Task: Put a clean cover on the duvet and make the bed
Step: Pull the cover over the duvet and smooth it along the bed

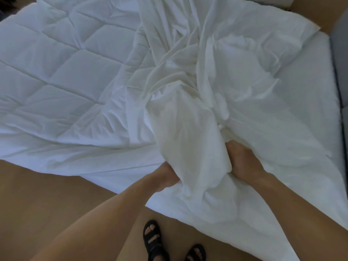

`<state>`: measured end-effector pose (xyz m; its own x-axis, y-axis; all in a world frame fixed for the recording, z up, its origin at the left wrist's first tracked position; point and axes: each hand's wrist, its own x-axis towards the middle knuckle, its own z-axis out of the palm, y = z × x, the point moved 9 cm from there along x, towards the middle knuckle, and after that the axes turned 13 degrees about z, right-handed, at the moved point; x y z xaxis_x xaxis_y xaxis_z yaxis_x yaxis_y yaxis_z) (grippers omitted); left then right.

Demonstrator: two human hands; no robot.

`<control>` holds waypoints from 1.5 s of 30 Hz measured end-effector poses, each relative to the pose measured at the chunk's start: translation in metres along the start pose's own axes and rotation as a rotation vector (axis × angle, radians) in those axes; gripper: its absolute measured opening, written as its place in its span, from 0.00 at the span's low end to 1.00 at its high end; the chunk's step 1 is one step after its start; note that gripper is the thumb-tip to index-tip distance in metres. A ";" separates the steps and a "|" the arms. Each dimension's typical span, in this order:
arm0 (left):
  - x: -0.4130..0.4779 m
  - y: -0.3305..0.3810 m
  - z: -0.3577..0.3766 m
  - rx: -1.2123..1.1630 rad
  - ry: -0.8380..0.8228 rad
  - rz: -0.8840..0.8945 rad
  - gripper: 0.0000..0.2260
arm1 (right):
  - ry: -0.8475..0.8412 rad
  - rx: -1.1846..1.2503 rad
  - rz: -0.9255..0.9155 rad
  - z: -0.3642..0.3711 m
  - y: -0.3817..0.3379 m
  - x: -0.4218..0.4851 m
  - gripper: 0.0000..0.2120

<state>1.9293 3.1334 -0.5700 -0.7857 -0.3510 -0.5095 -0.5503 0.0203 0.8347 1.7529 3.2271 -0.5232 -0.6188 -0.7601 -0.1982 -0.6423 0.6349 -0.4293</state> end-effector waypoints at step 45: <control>-0.006 -0.014 -0.113 -0.551 0.285 0.020 0.10 | 0.156 -0.203 0.081 0.018 -0.037 0.031 0.12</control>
<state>1.9736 3.0293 -0.5544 -0.6461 -0.5932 -0.4803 -0.2499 -0.4302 0.8675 1.7656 3.1773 -0.5298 -0.7241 -0.6851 -0.0799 -0.6555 0.7196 -0.2291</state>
